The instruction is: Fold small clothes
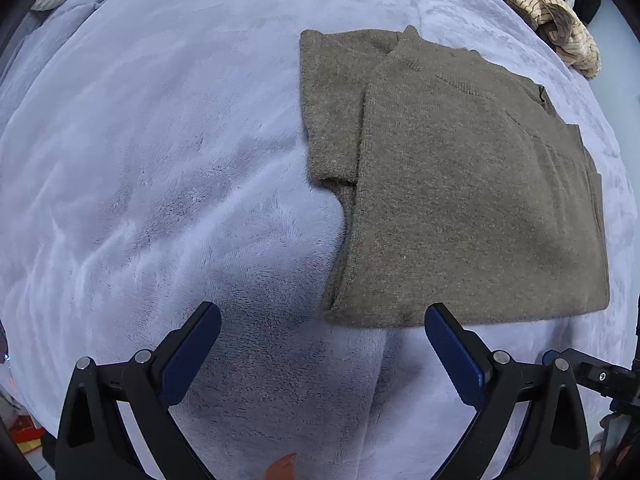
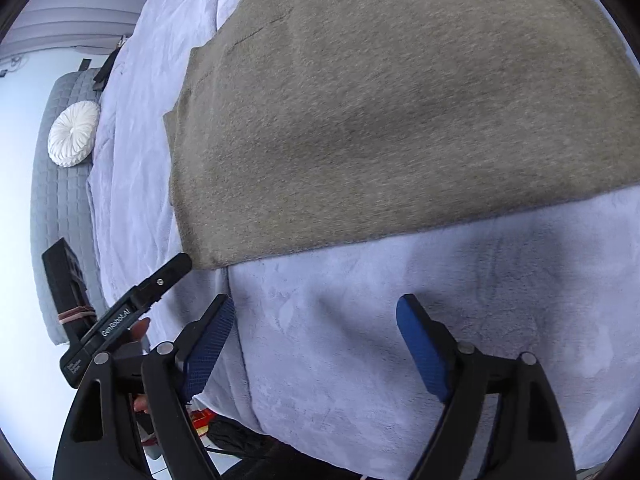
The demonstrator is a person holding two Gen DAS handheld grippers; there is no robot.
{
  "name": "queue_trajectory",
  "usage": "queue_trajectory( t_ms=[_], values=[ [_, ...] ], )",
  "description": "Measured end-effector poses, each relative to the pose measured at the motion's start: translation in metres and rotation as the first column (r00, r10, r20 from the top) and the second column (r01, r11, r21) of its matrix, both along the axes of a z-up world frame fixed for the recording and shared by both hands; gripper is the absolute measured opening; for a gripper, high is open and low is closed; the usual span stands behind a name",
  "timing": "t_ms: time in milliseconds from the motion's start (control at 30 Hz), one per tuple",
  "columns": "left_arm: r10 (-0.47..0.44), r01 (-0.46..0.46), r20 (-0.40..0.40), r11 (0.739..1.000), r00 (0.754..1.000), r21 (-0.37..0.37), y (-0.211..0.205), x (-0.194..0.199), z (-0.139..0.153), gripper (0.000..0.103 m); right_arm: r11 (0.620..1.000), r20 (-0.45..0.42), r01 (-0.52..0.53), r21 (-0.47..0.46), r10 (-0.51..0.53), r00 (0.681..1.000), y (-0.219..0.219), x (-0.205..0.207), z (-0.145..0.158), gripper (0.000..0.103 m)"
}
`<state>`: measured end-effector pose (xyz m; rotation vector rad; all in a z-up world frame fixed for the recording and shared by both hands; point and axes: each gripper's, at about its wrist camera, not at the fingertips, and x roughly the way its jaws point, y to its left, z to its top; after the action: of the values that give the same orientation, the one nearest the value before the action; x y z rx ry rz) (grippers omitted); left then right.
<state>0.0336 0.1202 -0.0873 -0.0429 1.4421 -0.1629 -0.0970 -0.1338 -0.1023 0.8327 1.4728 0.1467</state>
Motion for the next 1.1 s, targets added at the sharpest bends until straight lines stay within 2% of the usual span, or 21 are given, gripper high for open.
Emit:
queue_trajectory(
  t_ms=[200,267,367,500,667,833,900,967,1000,1033,1067,1100],
  values=[
    [0.031,-0.032,-0.035,0.999,0.999,-0.04,0.011,0.003,-0.006,0.102,0.995,-0.008,0.015,0.103,-0.015,1.0,0.018,0.007,-0.013,0.086],
    [0.048,-0.049,-0.05,0.998,0.998,-0.032,0.017,0.002,-0.009,0.102,0.992,-0.015,0.021,0.128,-0.019,1.0,0.023,0.008,-0.019,0.086],
    [0.063,-0.073,-0.1,0.993,0.993,-0.094,0.027,0.002,-0.016,0.102,0.986,-0.013,0.034,0.164,-0.033,0.999,0.032,0.012,-0.025,0.086],
    [0.091,-0.102,-0.079,0.984,0.993,-0.145,0.041,0.006,-0.01,0.102,0.97,-0.01,0.076,0.231,-0.076,0.997,0.04,0.017,-0.034,0.086],
    [0.118,-0.127,-0.052,0.968,0.992,-0.217,0.059,0.021,-0.002,0.102,0.929,0.009,0.169,0.329,-0.182,0.983,0.049,0.025,-0.049,0.086],
    [0.135,-0.148,-0.063,0.933,0.989,-0.327,0.068,0.035,-0.007,0.102,0.875,0.028,0.247,0.416,-0.284,0.958,0.064,0.036,-0.066,0.086],
    [0.133,-0.158,-0.089,0.909,0.987,-0.386,0.063,0.041,-0.011,0.102,0.843,0.015,0.282,0.459,-0.324,0.946,0.069,0.04,-0.073,0.086],
    [0.138,-0.178,-0.121,0.872,0.983,-0.456,0.063,0.047,-0.017,0.102,0.796,-0.019,0.32,0.514,-0.362,0.932,0.072,0.044,-0.08,0.085],
    [0.142,-0.188,-0.131,0.857,0.981,-0.48,0.057,0.05,-0.02,0.102,0.781,-0.039,0.333,0.528,-0.37,0.928,0.073,0.045,-0.083,0.075],
    [0.143,-0.2,-0.148,0.83,0.979,-0.521,0.053,0.054,-0.023,0.102,0.763,-0.062,0.347,0.545,-0.376,0.924,0.072,0.046,-0.086,0.043],
    [0.144,-0.212,-0.164,0.807,0.976,-0.551,0.052,0.058,-0.026,0.102,0.753,-0.072,0.352,0.556,-0.378,0.923,0.071,0.047,-0.087,0.024],
    [0.147,-0.223,-0.176,0.791,0.973,-0.57,0.049,0.061,-0.028,0.102,0.748,-0.073,0.35,0.564,-0.377,0.923,0.069,0.047,-0.087,0.009]
  ],
)
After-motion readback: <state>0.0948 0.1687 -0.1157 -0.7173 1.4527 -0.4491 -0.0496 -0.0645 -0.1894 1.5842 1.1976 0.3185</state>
